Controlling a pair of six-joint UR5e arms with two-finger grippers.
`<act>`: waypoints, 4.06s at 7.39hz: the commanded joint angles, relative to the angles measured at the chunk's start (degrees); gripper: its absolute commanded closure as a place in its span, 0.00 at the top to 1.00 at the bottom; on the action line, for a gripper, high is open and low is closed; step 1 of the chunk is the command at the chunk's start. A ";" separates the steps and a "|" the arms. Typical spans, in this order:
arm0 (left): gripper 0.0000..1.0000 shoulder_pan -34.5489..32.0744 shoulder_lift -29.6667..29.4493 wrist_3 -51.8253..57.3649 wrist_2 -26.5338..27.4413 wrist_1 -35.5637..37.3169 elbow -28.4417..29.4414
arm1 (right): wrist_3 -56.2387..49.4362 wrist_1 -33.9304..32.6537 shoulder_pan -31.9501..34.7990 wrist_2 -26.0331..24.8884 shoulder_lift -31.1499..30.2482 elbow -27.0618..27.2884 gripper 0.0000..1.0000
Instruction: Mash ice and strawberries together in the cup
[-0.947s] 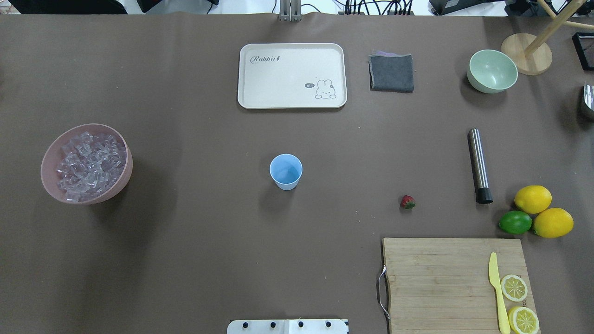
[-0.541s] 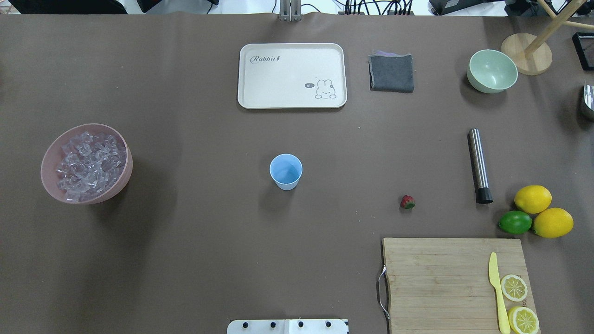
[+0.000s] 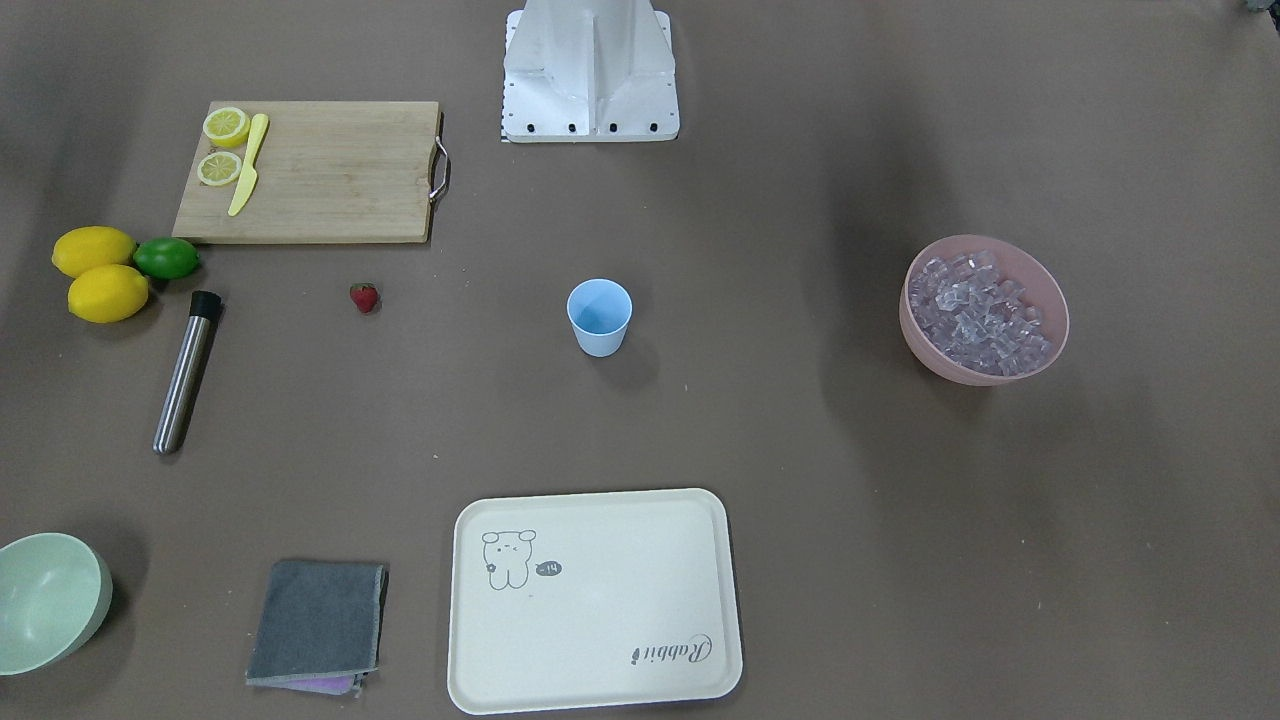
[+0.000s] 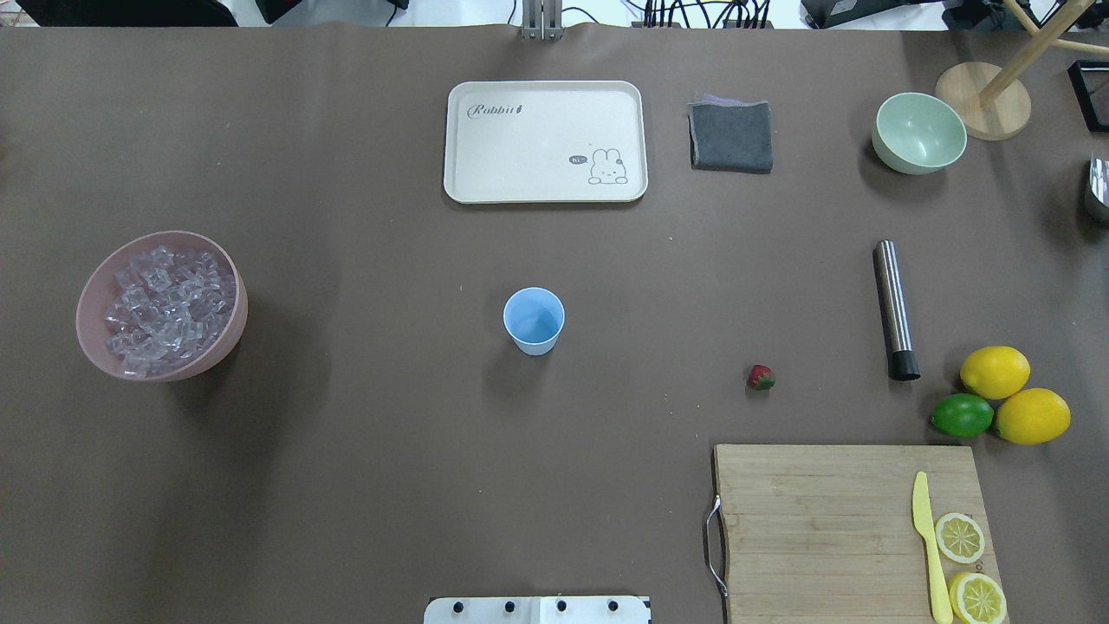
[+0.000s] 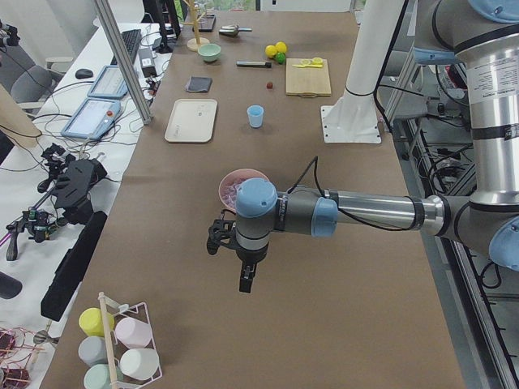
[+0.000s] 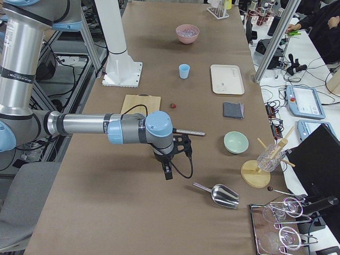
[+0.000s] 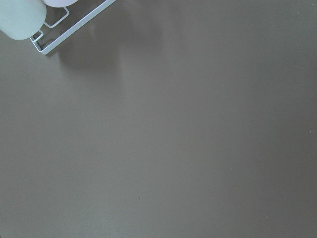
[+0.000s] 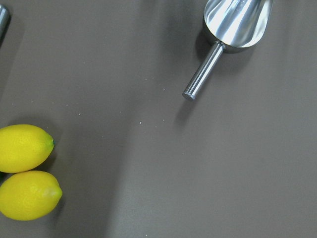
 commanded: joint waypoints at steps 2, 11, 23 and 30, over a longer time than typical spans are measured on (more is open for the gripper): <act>0.98 0.00 0.21 -0.43 -0.09 -1.00 -0.14 | 0.17 0.00 0.00 0.85 -0.07 -0.19 1.00; 0.97 0.26 -0.41 -0.70 -0.18 -2.94 -0.05 | 0.69 0.18 0.00 1.73 -0.07 -0.37 1.00; 0.97 26.86 -5.94 -37.82 0.15 -13.23 -9.00 | -0.18 0.35 -0.09 6.47 -0.15 -0.54 1.00; 0.96 42.10 -9.81 -53.61 8.70 -13.14 -8.58 | -0.10 1.85 -0.09 6.04 -0.24 -1.24 1.00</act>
